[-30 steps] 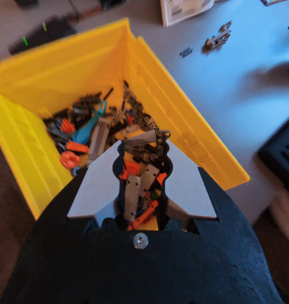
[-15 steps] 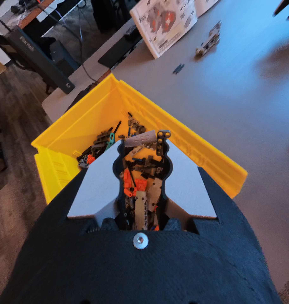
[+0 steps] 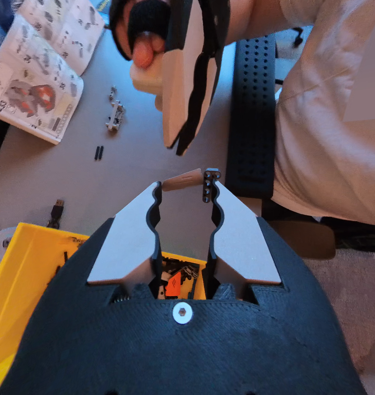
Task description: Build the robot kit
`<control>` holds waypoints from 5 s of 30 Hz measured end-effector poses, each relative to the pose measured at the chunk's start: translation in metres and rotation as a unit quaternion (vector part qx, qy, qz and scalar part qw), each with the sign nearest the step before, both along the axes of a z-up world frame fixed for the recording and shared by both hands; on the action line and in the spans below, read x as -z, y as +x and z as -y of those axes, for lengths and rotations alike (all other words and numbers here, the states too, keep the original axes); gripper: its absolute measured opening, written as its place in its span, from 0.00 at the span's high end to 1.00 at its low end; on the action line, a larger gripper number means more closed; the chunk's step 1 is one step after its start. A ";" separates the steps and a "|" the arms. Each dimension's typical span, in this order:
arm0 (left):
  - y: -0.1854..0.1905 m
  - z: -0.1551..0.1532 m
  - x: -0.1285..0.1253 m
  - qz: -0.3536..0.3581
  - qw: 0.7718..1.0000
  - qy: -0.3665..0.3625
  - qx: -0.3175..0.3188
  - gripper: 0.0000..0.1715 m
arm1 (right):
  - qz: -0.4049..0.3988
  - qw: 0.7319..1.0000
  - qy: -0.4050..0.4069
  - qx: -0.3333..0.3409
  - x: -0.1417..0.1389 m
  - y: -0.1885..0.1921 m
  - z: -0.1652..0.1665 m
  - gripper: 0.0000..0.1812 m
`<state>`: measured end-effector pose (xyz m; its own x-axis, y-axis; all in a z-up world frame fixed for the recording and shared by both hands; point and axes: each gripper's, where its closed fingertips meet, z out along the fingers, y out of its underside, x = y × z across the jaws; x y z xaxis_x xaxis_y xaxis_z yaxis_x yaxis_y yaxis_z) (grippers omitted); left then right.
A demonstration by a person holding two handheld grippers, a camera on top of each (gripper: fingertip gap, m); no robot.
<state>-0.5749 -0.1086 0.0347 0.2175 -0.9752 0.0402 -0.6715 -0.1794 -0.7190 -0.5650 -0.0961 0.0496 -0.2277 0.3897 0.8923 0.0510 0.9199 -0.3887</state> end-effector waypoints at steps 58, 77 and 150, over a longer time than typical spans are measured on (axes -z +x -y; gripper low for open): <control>0.105 -0.023 -0.105 0.363 0.923 -0.014 -0.124 1.00 | 0.008 0.532 -0.844 -0.062 -0.088 0.098 -0.016 1.00; 0.211 -0.115 0.082 0.141 0.937 -0.310 -0.081 1.00 | -0.034 0.802 -0.499 0.327 0.120 0.271 -0.119 0.80; 0.246 -0.065 0.121 0.075 0.938 -0.279 -0.191 0.97 | 0.010 0.745 -0.653 0.138 0.107 0.257 -0.085 0.78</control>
